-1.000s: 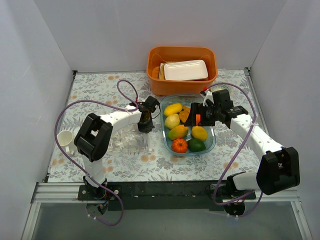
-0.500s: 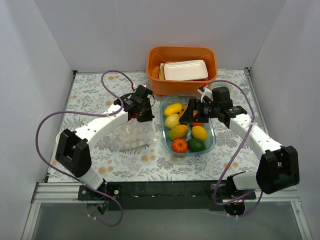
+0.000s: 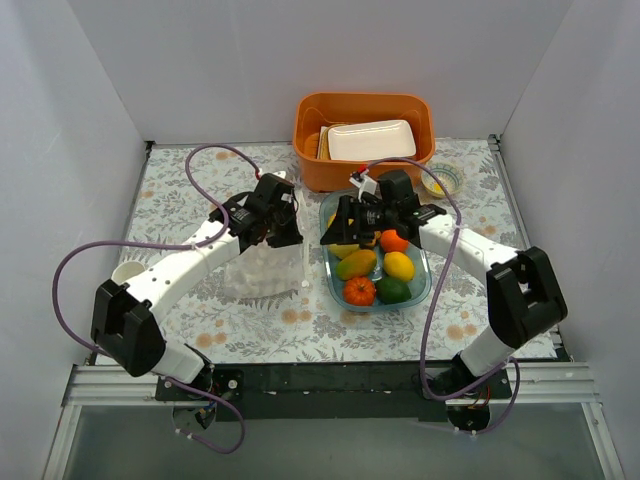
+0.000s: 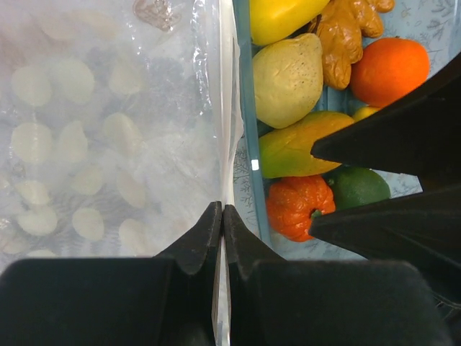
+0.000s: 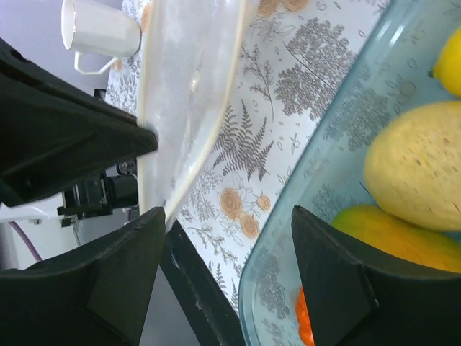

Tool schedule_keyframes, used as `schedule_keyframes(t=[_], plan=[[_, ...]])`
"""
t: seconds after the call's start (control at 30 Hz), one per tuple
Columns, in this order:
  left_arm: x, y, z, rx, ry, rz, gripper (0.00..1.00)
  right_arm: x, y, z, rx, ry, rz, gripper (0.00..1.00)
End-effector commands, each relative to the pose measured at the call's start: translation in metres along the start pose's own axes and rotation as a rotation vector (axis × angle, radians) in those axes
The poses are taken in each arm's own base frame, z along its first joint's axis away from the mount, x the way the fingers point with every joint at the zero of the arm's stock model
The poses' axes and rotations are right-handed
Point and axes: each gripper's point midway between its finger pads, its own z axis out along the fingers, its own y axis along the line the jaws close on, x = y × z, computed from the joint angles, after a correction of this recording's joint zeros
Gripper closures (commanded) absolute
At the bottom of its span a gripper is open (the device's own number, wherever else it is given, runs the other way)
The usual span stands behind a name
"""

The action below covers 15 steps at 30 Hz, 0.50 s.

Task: Place the food in the zip-top bag and seal the zipper
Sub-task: Open the zipper of the food storage bag.

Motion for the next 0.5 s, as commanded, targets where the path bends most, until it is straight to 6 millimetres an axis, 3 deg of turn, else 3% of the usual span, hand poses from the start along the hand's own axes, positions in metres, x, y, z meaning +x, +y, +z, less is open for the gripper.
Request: schedule_keyframes(t=[0.0, 0.33, 0.47], plan=[[0.001, -0.002, -0.017, 0.039, -0.023, 0.02, 1.0, -0.031, 0.028, 0.015, -0.066, -0.057, -0.063, 0.23], [-0.002, -0.001, -0.024, 0.048, -0.049, 0.031, 1.0, -0.031, 0.027, 0.051, -0.127, -0.012, -0.021, 0.32], [-0.004, -0.002, -0.029, 0.055, -0.059, 0.03, 1.0, -0.03, 0.029, 0.057, -0.186, -0.01, -0.008, 0.36]])
